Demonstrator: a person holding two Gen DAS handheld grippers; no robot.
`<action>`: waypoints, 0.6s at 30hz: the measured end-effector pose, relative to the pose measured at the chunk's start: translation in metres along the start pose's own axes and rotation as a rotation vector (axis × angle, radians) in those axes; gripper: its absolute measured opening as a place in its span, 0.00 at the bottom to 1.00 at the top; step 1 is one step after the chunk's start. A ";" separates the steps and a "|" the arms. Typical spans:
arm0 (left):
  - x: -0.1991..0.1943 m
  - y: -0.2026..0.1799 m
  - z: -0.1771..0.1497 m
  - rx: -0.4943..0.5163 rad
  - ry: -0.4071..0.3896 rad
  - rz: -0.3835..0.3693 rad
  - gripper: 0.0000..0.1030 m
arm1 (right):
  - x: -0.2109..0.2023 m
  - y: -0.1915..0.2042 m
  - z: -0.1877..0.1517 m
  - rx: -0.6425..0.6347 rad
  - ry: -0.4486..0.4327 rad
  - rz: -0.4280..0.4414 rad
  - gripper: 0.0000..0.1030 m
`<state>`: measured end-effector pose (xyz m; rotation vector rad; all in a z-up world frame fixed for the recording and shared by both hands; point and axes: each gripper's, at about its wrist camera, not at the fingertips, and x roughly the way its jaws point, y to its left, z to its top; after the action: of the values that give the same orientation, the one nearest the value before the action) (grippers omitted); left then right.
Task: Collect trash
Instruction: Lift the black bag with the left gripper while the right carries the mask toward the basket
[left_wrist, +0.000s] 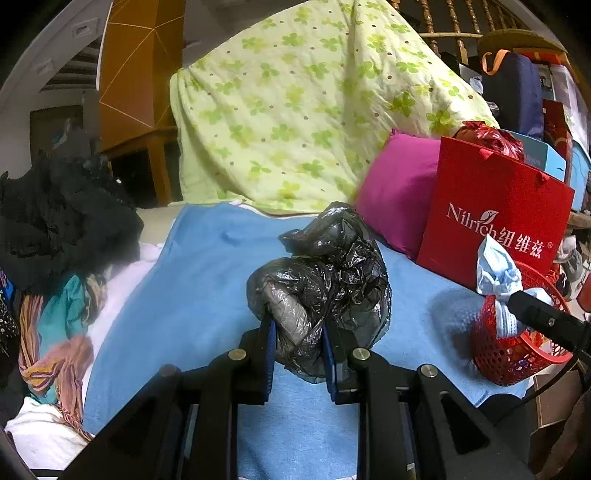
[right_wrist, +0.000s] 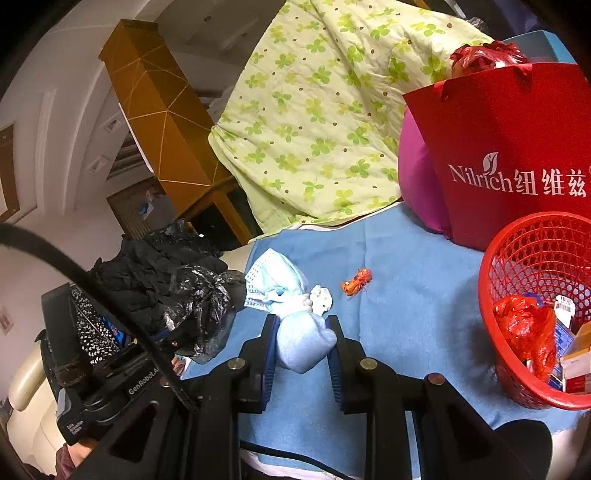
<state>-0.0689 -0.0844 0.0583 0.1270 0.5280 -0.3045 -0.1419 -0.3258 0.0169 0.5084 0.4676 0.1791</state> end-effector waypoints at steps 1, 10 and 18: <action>-0.001 -0.002 0.000 0.003 -0.001 0.000 0.23 | -0.002 -0.001 0.001 0.000 -0.003 0.001 0.26; -0.004 -0.018 0.002 0.041 -0.002 -0.010 0.23 | -0.013 -0.005 0.002 0.012 -0.027 -0.002 0.26; -0.007 -0.029 0.004 0.057 -0.009 -0.020 0.23 | -0.026 -0.007 0.002 0.022 -0.046 -0.006 0.26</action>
<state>-0.0823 -0.1109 0.0640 0.1752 0.5122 -0.3397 -0.1634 -0.3399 0.0251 0.5314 0.4268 0.1566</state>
